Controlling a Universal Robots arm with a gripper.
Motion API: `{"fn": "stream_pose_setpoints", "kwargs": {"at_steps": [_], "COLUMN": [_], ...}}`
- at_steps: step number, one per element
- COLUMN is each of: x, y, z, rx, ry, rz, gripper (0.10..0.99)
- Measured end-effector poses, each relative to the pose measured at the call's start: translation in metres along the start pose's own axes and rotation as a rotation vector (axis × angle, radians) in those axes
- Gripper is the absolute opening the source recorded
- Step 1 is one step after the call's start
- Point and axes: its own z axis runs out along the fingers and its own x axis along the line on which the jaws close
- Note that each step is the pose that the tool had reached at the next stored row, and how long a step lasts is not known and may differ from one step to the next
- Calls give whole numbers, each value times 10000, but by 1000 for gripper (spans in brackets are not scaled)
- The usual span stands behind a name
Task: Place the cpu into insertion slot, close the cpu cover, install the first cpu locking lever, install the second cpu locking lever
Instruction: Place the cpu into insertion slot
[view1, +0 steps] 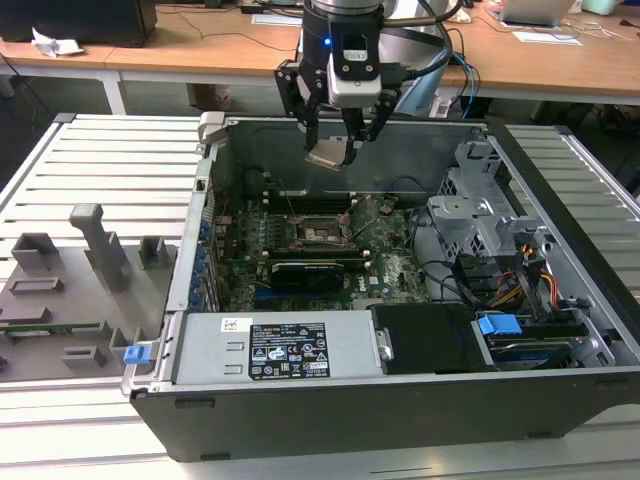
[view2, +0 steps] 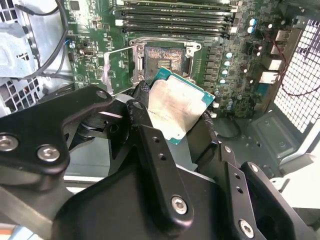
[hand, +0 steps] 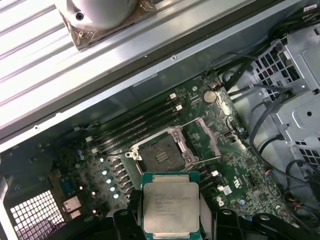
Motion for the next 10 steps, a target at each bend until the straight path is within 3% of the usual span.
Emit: {"fn": "stream_pose_setpoints", "kwargs": {"at_steps": [10], "x": [0], "y": [0], "z": [0], "rx": [-8], "ry": [-52], "rz": [654], "gripper": [541]}}
